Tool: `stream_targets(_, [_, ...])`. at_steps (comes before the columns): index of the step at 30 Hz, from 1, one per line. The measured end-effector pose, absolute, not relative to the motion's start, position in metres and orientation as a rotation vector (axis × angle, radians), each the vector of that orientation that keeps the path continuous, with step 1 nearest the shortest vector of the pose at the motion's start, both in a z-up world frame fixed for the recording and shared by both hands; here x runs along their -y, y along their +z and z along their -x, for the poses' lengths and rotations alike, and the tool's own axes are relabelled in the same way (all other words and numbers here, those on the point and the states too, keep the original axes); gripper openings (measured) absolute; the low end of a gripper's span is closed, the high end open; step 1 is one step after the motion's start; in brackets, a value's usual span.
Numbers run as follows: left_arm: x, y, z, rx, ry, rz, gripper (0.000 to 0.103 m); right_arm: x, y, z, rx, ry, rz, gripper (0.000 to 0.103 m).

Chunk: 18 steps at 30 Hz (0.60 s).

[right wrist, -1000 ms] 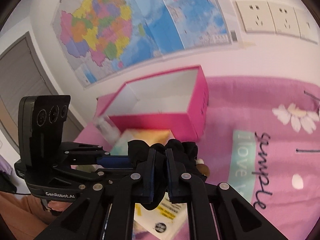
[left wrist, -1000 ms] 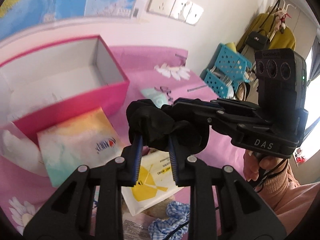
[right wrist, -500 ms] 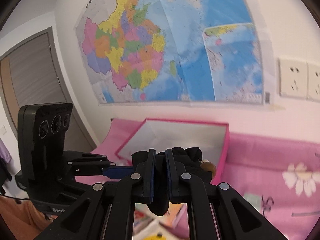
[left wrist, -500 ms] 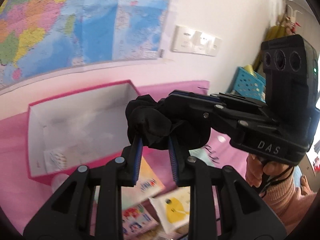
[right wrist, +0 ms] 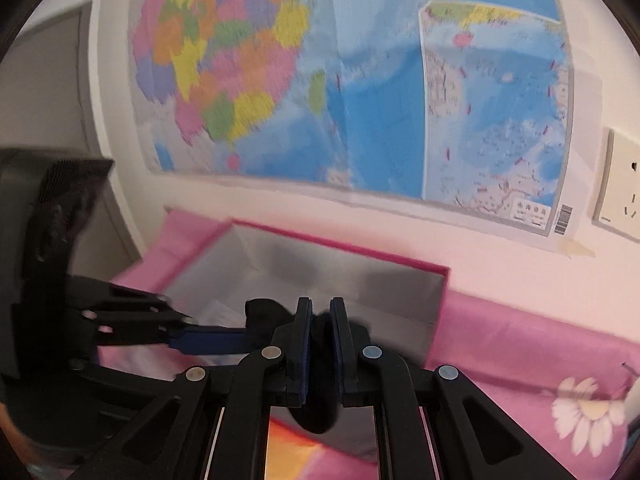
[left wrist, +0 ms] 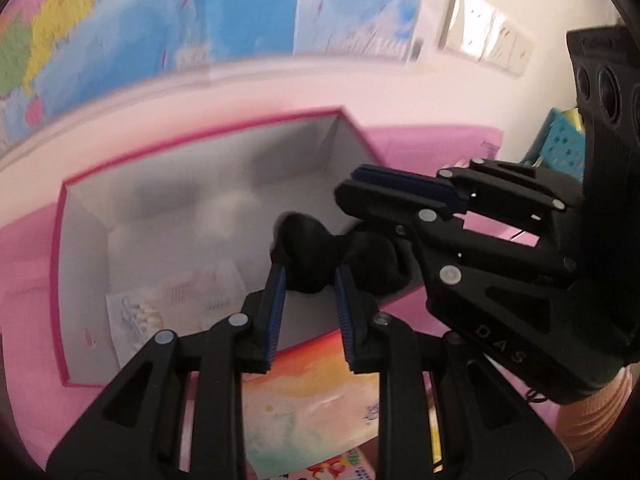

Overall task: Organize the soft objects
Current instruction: 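Lower the black scrunchie into the pink box and release it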

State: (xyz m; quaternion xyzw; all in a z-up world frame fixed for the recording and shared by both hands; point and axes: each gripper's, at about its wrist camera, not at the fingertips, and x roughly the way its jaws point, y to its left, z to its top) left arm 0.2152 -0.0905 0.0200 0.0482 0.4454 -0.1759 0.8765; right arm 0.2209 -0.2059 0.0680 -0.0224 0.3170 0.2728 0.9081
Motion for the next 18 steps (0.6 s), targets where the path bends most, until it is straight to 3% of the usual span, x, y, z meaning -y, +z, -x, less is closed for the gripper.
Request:
stream_targets(7, [0.081,0.033,-0.196,-0.867,-0.367,-0.109,0.028,0.218,0.042,-0.220,-0.752,0.572,-0.023,0.023])
stream_targets(18, [0.054,0.066,-0.122,-0.752,-0.468,-0.067,0.042,0.265,0.074,-0.159,-0.717,0.676,-0.181,0.042])
